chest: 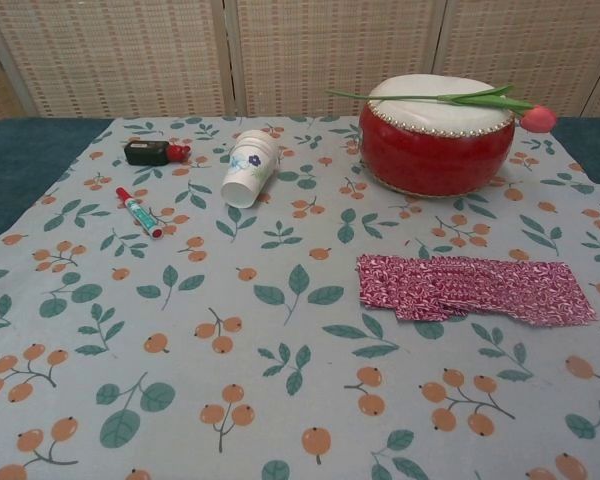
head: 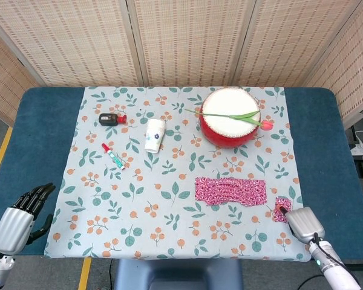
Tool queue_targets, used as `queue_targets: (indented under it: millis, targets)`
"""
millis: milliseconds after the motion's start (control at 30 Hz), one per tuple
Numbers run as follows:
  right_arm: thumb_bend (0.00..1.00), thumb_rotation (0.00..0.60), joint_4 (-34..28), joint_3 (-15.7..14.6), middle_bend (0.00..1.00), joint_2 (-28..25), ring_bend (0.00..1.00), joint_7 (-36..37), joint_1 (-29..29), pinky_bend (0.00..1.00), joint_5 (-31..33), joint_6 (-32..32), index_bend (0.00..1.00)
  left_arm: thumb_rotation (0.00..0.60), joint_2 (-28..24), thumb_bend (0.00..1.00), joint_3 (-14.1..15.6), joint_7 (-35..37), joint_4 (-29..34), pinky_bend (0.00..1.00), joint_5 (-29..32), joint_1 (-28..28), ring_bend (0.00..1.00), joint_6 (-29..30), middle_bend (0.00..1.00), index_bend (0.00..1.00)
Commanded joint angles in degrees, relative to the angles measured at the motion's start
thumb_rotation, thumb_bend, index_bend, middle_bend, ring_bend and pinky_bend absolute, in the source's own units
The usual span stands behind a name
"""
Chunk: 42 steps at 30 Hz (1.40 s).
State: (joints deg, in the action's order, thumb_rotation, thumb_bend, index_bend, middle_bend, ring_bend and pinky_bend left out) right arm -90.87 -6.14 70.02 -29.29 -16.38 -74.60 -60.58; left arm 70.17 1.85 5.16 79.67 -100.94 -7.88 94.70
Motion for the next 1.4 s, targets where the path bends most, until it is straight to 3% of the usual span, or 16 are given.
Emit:
queue_targets:
  millis: [33,400,1200,1333,1400]
  targets:
    - [0.88,0.600,0.8,1.3,0.75,1.4,0.82,3.0,-0.6,0.74,-2.4,-1.0,0.21,0.600,0.0,0.50,0.0,0.1,0.0,0.28,0.1,0.0,0.16,-0.1,0.11,0.07]
    - [0.88,0.600,4.8,3.1,0.75,5.7,0.82,5.8,-3.0,0.74,-2.0,2.4,0.19,0.600,0.0,0.50,0.0,0.3,-0.2,0.28,0.1,0.0,0.16,-0.1,0.12,0.07]
    - [0.88,0.600,13.0,9.1,0.75,7.5,0.82,3.0,-5.3,0.74,15.3,6.9,0.19,0.600,0.0,0.50,0.1,-0.1,0.0,0.28,0.0,0.0,0.16,-0.3,0.12,0.07]
    - [0.88,0.600,10.5,9.1,0.75,6.0,0.82,6.7,-4.6,0.74,11.8,4.6,0.18,0.600,0.0,0.50,0.1,-0.3,0.1,0.28,0.1,-0.1,0.16,-0.6,0.12,0.07]
    - [0.87,0.600,7.7,8.8,0.75,4.5,0.81,12.0,-2.9,0.73,5.3,-0.2,0.13,0.600,0.0,0.50,0.1,-0.2,0.1,0.28,0.3,-0.1,0.16,-0.6,0.12,0.07]
